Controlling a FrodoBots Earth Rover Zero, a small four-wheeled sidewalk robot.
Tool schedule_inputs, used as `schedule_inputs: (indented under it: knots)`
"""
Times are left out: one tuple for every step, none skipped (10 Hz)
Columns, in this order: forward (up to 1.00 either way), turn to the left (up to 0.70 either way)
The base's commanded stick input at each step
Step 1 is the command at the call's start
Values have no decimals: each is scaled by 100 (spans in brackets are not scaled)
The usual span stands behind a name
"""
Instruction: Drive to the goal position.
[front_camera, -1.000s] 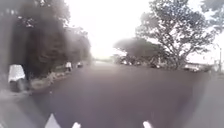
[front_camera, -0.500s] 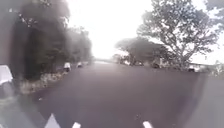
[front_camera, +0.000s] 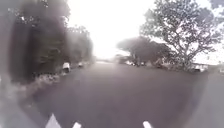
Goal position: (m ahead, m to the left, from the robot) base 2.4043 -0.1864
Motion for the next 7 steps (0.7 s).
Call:
schedule_inputs:
  knots:
    - [70,0]
    - [70,0]
    - [70,0]
    - [70,0]
    - [70,0]
    - [70,0]
    - [70,0]
